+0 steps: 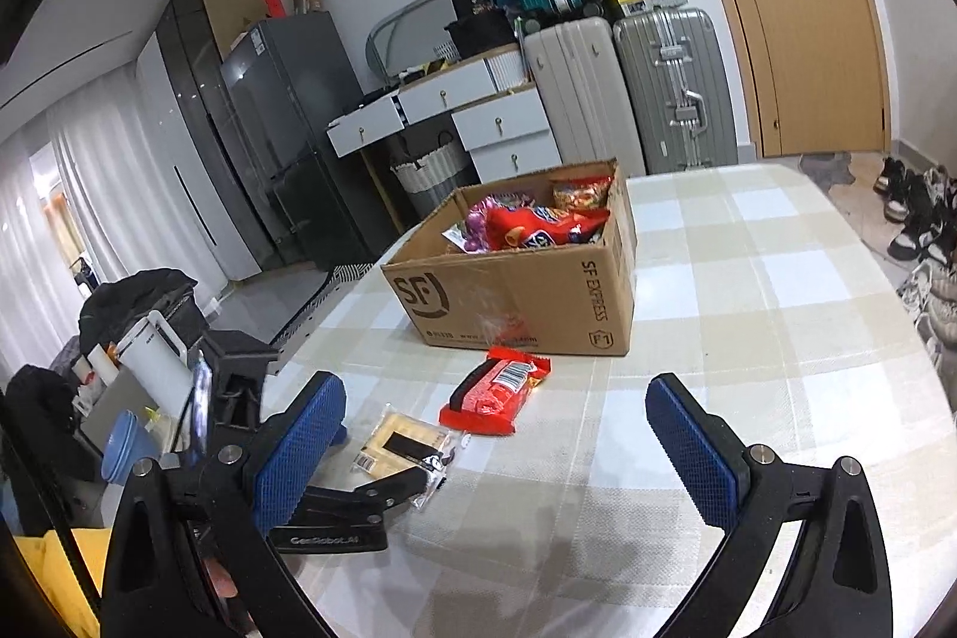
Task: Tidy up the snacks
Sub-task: 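Move the open left tool toward the cracker pack on the table, then close the left tool on the cracker pack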
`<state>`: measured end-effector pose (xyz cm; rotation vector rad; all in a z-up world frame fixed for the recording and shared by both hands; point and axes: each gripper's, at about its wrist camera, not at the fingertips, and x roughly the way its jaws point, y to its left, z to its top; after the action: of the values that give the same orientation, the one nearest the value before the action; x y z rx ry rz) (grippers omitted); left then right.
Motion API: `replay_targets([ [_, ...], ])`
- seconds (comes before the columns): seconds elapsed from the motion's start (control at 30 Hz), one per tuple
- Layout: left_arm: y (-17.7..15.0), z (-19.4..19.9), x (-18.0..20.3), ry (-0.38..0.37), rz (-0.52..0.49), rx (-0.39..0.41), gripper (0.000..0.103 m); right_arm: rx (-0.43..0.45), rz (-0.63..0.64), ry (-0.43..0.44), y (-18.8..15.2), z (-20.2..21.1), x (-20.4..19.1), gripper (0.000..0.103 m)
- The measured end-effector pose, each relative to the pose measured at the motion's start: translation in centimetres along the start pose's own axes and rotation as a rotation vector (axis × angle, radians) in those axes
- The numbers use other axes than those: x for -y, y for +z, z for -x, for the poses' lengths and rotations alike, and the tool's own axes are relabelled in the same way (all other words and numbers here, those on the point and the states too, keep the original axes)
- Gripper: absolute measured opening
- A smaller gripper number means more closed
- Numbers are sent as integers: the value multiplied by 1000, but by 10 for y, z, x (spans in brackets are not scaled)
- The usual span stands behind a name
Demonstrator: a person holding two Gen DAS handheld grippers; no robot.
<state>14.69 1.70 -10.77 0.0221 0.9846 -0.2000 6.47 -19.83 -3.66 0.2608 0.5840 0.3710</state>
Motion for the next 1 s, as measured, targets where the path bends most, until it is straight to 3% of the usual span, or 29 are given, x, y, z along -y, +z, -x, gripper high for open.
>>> replay_targets([
  [0.3,5,-13,5,5,-5,1,95,-29,-50,-14,-2,-8,12,102],
  [0.47,6,-7,1,-21,18,-2,63,-39,-64,-32,-3,-11,15,102],
  [0.57,6,-3,-7,-53,30,-10,54,-45,-72,-41,-4,-13,15,102],
  [0.7,1,4,-14,-90,43,-17,51,-50,-58,-55,-3,-15,10,102],
  [0.77,-1,14,-17,-102,54,-1,36,-54,-53,-59,-3,-18,7,102],
  [0.83,-3,20,-21,-124,63,6,30,-58,-52,-61,-3,-21,4,102],
  [1.0,-10,21,-29,-143,106,-6,35,-72,-50,-63,-3,-30,-7,102],
])
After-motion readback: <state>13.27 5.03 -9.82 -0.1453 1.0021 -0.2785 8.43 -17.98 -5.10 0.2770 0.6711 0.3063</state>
